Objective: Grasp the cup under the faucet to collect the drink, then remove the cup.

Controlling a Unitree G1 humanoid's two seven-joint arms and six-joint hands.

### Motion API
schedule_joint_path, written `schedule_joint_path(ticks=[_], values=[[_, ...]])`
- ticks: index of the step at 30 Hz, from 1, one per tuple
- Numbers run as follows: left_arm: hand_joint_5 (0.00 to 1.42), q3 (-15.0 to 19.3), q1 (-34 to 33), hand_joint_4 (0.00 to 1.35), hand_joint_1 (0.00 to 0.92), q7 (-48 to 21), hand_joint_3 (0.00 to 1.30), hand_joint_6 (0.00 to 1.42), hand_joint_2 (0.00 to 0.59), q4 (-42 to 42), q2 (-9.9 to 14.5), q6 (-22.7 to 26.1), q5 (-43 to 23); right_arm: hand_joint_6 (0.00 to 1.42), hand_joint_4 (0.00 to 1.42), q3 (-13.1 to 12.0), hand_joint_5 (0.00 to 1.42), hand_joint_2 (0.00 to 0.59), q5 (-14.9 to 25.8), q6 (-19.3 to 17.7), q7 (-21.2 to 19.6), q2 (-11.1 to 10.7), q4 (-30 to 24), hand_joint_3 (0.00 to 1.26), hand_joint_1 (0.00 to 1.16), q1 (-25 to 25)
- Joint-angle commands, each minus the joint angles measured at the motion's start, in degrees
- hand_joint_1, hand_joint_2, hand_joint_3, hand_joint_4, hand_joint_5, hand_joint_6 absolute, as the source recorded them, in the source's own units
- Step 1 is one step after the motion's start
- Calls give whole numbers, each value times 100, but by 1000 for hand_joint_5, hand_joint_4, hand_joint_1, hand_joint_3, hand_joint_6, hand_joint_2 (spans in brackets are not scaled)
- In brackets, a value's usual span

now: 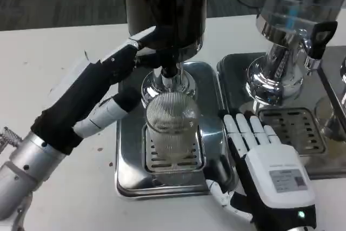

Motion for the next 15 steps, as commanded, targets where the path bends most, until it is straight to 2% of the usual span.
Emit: schedule_joint_path(ticks=[1, 7, 11, 15], values=[[331, -96, 118, 130, 0, -84, 181, 289, 115, 137, 53, -206, 354, 66, 0, -66, 0, 385, 59, -18, 44, -66, 38, 4, 291, -43], [333, -238, 285, 136, 0, 104, 190, 292, 116, 148, 95, -534, 887, 73, 0, -101, 0, 385, 135, -9, 41, -56, 32, 4, 291, -21], [263, -274, 404, 55, 0, 504, 176, 248, 129, 82, 129, -786, 1496, 77, 0, -148, 0, 385, 245, -55, 109, -40, 40, 3, 292, -38], [254, -293, 428, 48, 0, 841, 175, 228, 132, -15, 219, -950, 2016, 79, 0, -178, 0, 385, 321, -55, 126, -26, 15, 0, 292, -30]])
